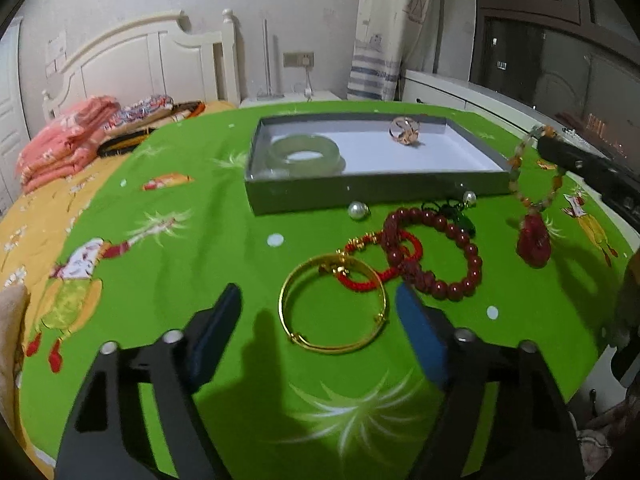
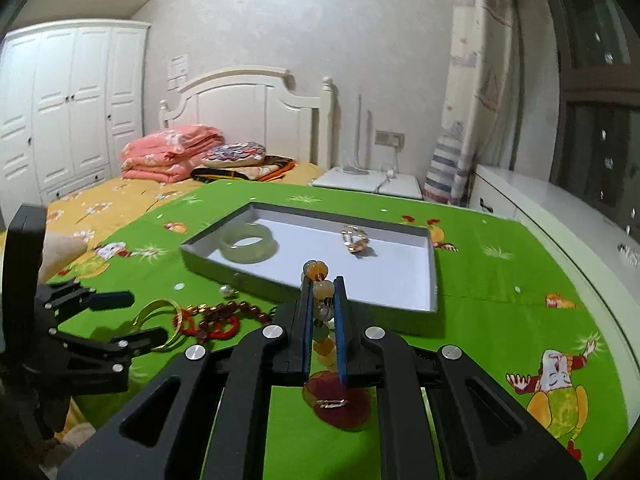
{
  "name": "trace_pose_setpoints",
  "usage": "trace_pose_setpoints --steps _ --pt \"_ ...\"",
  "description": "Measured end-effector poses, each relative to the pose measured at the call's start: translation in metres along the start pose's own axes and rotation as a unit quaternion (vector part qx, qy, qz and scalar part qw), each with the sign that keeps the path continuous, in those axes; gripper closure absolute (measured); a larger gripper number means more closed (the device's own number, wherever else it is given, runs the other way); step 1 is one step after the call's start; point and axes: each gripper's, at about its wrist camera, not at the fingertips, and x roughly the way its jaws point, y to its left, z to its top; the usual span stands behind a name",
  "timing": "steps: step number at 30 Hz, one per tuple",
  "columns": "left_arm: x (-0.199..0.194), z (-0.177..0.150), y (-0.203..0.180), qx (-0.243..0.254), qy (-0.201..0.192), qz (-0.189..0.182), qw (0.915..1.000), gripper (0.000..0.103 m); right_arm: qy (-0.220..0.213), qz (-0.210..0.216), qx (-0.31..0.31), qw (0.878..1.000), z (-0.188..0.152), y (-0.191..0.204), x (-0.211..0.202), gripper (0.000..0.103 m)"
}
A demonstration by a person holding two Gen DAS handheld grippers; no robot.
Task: Organize jewelry
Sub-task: 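Grasp the multicolour bead bracelet with the right gripper while the left grasps the gold bangle, then carry the bead bracelet and gold bangle into the grey tray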
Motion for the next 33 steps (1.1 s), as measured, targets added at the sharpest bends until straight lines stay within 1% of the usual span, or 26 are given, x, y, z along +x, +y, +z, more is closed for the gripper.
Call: trace_pose_setpoints --steps 3,4,6,8,9,10,11,12,13,15,18,23,26,30,33 --pt "-0.004 -0.003 -0.003 0.004 -0.005 -0.008 1.0 0.036 0.005 0.008 -0.004 1.0 -0.003 0.005 0.001 0.093" --pt "-0.005 -0.003 -0.006 0.008 -0.006 -0.01 0.9999 0.042 0.007 0.009 -0.003 1.0 -0.004 0.006 0.003 0.093" --pt "-0.004 -0.003 -0.016 0.03 -0.002 -0.017 0.9994 0.051 0.01 0.014 -0.004 1.0 -0.006 0.008 0.004 0.093" --pt "0.001 -0.003 -0.023 0.041 0.001 -0.015 0.999 0.053 0.012 0.017 -0.008 1.0 -0.008 0.01 0.004 0.093" --pt "0.006 -0.002 -0.026 0.045 0.007 -0.01 0.9989 0.057 0.013 0.018 -0.009 1.0 -0.009 0.012 0.003 0.093" --pt "0.011 -0.002 -0.027 0.046 0.015 -0.005 0.9988 0.063 0.014 0.019 -0.01 1.0 -0.01 0.013 0.003 0.093" --pt "0.014 -0.002 -0.026 0.04 0.014 -0.01 0.9991 0.064 0.015 0.019 -0.012 1.0 -0.011 0.013 0.003 0.093" --pt "0.015 -0.002 -0.024 0.036 0.016 -0.017 0.9991 0.069 0.017 0.02 -0.012 1.0 -0.012 0.014 0.004 0.092" --pt "0.015 -0.001 -0.024 0.036 0.017 -0.018 0.9991 0.082 0.019 0.02 -0.011 1.0 -0.014 0.014 0.005 0.092" --pt "0.015 -0.003 -0.025 0.047 0.01 -0.012 0.9988 0.096 0.021 0.023 -0.011 0.999 -0.015 0.015 0.006 0.093" --pt "0.011 -0.007 -0.026 0.053 0.001 -0.012 0.9985 0.096 0.025 0.026 -0.014 0.999 -0.019 0.019 0.007 0.093" --pt "0.002 -0.014 -0.022 0.041 -0.019 -0.016 0.9988 0.096 0.023 0.029 -0.018 0.999 -0.023 0.024 0.005 0.093" --pt "-0.009 -0.012 -0.02 0.038 -0.044 -0.01 0.9983 0.096 0.016 0.029 -0.017 0.999 -0.021 0.026 0.002 0.092" --pt "-0.022 -0.008 -0.023 0.049 -0.069 0.004 0.9964 0.097 0.008 0.032 -0.019 0.999 -0.021 0.029 -0.007 0.093" --pt "-0.026 -0.009 -0.027 0.051 -0.077 0.009 0.9957 0.097 0.008 0.033 -0.021 0.999 -0.025 0.032 -0.012 0.093"
